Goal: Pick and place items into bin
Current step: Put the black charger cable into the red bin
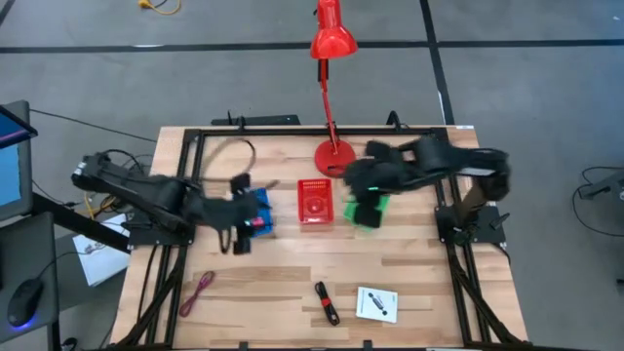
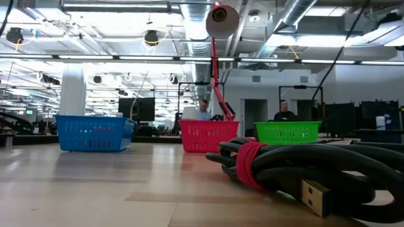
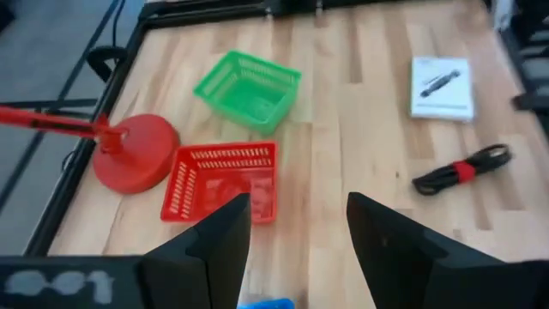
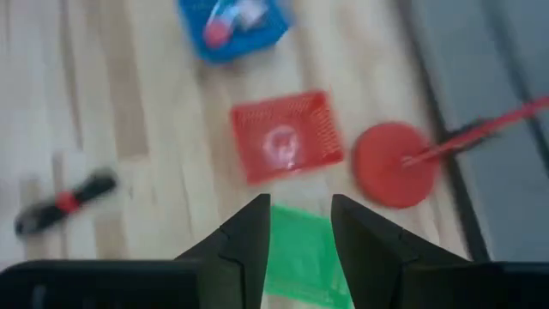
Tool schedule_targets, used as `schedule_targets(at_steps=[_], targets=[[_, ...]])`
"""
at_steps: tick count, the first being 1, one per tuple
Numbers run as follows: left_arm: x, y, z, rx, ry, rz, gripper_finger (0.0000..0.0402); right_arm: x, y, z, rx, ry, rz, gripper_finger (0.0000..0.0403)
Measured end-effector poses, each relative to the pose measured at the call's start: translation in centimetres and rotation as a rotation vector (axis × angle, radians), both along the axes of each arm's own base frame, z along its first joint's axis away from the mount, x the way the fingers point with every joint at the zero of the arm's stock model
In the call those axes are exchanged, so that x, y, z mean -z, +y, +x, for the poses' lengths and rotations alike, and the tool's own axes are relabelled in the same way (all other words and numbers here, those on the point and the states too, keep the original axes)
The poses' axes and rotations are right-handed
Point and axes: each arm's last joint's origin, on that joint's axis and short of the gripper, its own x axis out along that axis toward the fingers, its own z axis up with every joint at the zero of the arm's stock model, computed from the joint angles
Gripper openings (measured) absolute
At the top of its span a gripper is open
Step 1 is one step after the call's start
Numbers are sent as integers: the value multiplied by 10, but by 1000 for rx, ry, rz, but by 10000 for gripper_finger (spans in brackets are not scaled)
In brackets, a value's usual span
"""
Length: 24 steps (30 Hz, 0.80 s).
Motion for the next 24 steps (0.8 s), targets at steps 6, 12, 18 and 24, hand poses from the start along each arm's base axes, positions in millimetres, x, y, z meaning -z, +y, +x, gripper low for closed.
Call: schedule_targets(at_steps=[6, 12, 18, 24], targets=[[35, -13, 45, 12, 73, 112, 184, -44, -12, -68, 28, -189, 57, 118], [79, -39, 93, 430, 118, 137, 184, -60, -24, -99, 135, -297, 50, 118], [116, -57, 126, 660, 70, 116, 184, -61, -31, -102, 190, -314, 12, 118], [158, -72, 145, 849, 82, 23, 184, -55, -36, -88, 221, -280, 0, 118]])
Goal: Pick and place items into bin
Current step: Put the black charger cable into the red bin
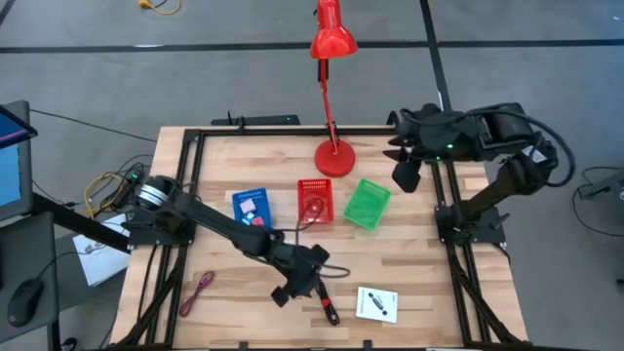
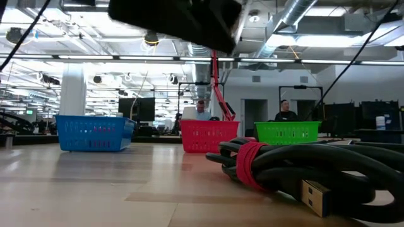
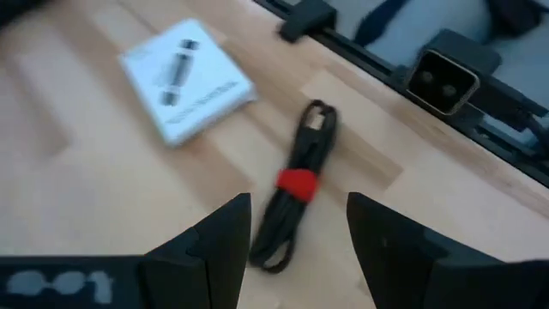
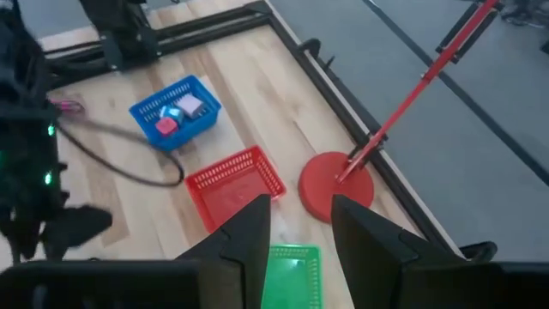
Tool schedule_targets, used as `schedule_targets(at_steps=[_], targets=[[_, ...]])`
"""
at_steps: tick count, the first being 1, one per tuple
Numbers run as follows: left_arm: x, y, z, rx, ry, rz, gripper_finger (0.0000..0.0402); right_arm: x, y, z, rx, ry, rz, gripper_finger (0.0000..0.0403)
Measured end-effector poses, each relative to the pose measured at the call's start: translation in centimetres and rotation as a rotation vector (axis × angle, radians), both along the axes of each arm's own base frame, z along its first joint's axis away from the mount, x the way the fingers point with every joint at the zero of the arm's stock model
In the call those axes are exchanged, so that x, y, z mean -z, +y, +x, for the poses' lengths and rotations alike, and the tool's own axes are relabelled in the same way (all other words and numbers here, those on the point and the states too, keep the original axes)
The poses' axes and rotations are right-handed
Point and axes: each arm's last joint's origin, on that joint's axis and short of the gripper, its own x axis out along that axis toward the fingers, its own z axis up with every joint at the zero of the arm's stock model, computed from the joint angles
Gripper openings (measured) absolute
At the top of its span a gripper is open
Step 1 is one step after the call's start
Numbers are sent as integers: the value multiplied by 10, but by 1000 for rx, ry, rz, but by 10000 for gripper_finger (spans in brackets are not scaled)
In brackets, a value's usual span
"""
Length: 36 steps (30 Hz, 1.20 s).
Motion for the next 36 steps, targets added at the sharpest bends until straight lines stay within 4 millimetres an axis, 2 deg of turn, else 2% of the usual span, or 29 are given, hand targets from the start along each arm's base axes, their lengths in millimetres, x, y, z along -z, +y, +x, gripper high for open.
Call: schedule_targets(at_steps=[4, 9, 17, 25, 30, 33, 36], targets=[[27, -7, 13, 59, 9, -38, 184, 6, -1, 13, 10, 32, -3, 118], [46, -14, 30, 119, -15, 6, 184, 13, 0, 25, 4, 65, 1, 118], [58, -18, 39, 148, 34, -39, 184, 14, 1, 27, 3, 69, 1, 118], [67, -8, 44, 90, 44, -27, 184, 13, 1, 27, -6, 73, -8, 118], [89, -3, 49, 66, 88, -29, 184, 14, 1, 27, -10, 76, -11, 118], [93, -5, 52, 53, 77, -15, 173, 14, 1, 27, -10, 76, -11, 118], [93, -7, 53, 47, 55, -12, 141, 14, 1, 27, -13, 78, -15, 118]])
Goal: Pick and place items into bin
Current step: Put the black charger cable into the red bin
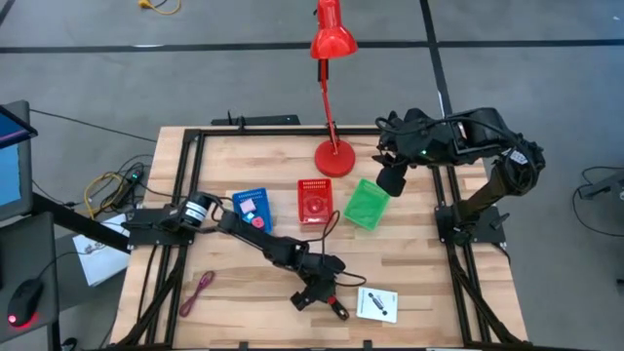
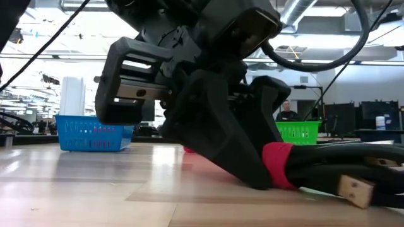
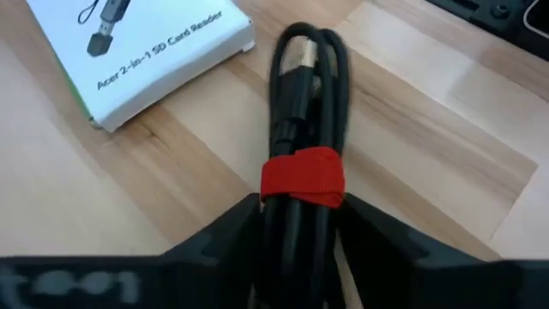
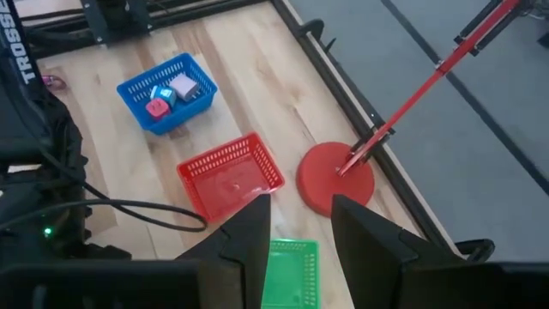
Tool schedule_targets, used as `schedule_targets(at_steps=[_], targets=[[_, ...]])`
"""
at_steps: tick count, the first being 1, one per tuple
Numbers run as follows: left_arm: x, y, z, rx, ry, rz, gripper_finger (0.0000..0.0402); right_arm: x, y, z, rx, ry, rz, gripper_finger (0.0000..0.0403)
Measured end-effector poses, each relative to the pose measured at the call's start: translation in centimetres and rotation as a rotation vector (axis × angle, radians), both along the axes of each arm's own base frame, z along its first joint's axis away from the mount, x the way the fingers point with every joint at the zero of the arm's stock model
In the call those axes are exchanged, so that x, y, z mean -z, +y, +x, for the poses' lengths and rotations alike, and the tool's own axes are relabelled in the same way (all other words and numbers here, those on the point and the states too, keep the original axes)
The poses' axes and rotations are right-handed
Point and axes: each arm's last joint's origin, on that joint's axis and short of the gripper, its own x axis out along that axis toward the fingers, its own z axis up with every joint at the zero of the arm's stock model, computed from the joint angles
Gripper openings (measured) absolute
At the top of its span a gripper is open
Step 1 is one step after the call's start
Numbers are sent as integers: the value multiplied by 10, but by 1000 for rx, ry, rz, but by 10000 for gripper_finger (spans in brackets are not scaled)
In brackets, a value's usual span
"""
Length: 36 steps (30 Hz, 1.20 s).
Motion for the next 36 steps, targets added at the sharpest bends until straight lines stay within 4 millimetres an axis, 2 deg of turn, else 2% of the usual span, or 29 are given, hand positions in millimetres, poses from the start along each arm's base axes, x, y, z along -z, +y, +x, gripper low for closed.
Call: schedule_targets(at_steps=[4, 7, 9, 11, 13, 16, 19, 21, 25, 28, 30, 32, 36], targets=[[-7, 3, 5, -46, -21, 25, 69, 0, 0, 0, -20, 10, -18, 118], [-21, 12, 12, -155, 2, 42, 23, 0, 0, 0, -21, 10, -18, 118], [-41, 19, 17, -247, 18, 26, 23, 0, 0, 0, -21, 11, -18, 118], [-69, 29, 18, -326, 9, 47, 25, 0, 0, 0, -22, 10, -18, 118], [-98, 43, 13, -418, -16, 115, 28, 0, 0, 0, -22, 11, -19, 118], [-128, 71, -1, -527, -9, 221, 24, 0, 0, 0, -43, 21, -36, 118], [-153, 108, -17, -650, 38, 247, 24, 0, 0, 0, -54, 26, -44, 118], [-162, 134, -25, -738, 77, 262, 24, 0, 0, 0, -53, 26, -45, 118], [-153, 188, -31, -887, 136, 264, 25, 0, 0, 0, -53, 26, -45, 118], [-131, 218, -34, -923, 172, 178, 24, 0, 0, 0, -52, 26, -45, 118], [-113, 226, -42, -872, 244, 193, 23, 0, 0, 0, -53, 26, -46, 118], [-100, 226, -47, -748, 252, 275, 23, 0, 0, 0, -59, 29, -52, 118], [-90, 224, -51, -479, 216, 437, 23, 0, 0, 0, -76, 38, -67, 118]])
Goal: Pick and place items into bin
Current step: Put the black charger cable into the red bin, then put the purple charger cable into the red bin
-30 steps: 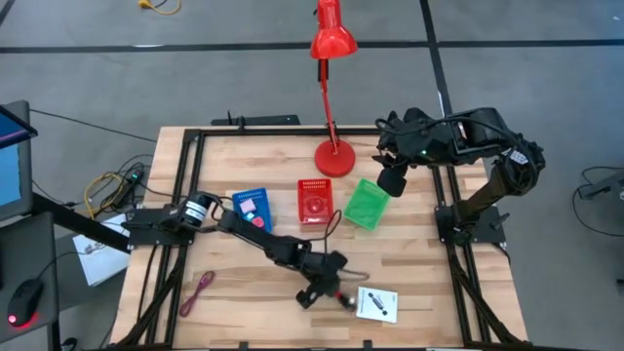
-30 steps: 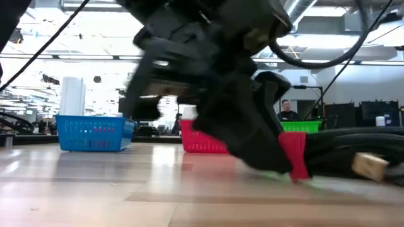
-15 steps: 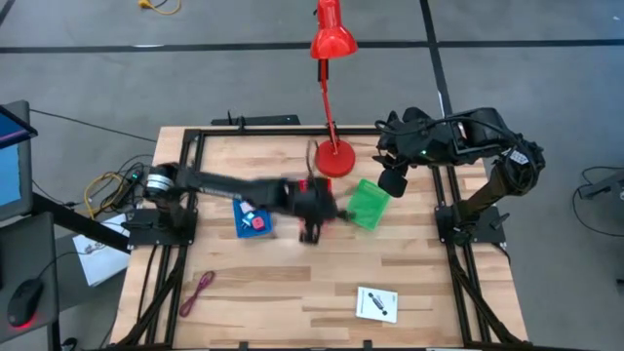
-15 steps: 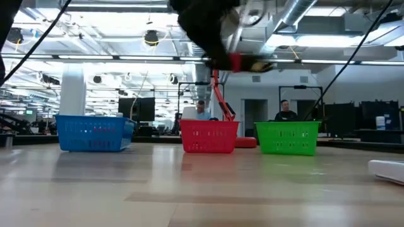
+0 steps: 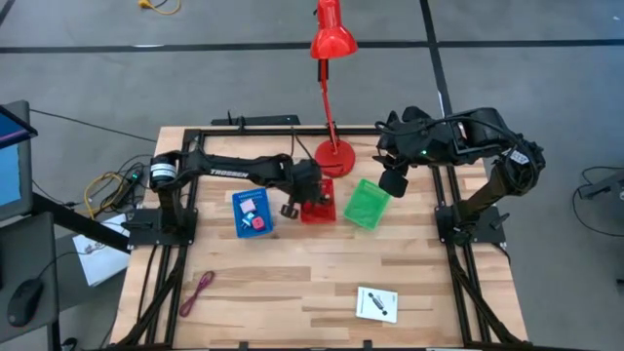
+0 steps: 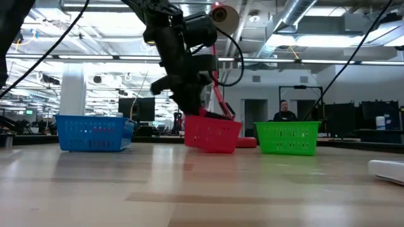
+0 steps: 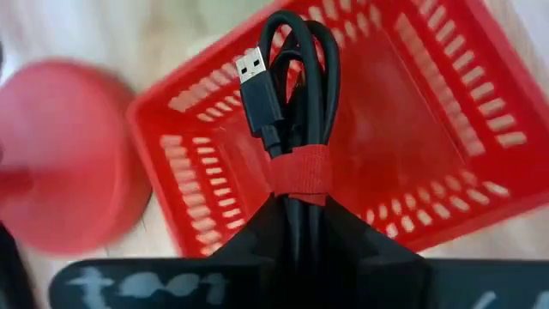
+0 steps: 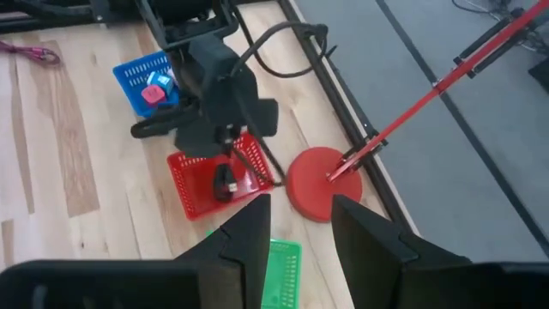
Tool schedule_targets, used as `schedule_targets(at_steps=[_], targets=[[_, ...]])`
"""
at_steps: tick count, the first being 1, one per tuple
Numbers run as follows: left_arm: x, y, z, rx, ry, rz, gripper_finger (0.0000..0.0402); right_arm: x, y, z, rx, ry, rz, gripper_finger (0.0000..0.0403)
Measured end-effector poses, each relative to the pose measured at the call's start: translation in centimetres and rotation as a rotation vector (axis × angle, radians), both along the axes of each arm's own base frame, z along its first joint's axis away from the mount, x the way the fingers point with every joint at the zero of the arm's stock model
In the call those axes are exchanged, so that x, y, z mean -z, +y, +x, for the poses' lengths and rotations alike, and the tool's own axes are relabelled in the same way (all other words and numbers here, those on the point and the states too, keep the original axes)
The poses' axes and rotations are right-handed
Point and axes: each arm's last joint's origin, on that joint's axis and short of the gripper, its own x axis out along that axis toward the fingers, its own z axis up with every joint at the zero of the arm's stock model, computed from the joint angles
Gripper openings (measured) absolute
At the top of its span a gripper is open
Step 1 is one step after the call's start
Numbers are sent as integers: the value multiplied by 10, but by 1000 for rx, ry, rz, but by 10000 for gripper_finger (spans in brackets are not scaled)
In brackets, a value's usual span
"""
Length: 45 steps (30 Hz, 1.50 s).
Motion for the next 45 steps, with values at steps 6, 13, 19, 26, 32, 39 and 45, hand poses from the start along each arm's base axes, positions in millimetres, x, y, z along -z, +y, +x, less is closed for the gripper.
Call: schedule_targets(at_steps=[6, 13, 19, 26, 32, 39, 45], targets=[[-8, -3, 1, 173, -20, 100, 23, 0, 0, 0, 0, 0, -1, 118], [5, -6, 1, 409, 81, 184, 23, 0, 0, 0, 1, 0, -1, 118], [16, -6, 8, 433, 92, 231, 29, 0, 0, 0, 1, -1, -1, 118], [12, -8, 14, 363, 26, 252, 93, 0, 0, 0, 1, -1, 0, 118], [11, -16, 17, 382, 26, 308, 123, 0, 0, 0, 1, -2, 0, 118], [10, -23, 16, 301, 105, 486, 146, 0, 0, 0, 1, -2, 0, 118], [9, -33, 10, 291, 213, 609, 148, 0, 0, 0, 1, -3, 1, 118]])
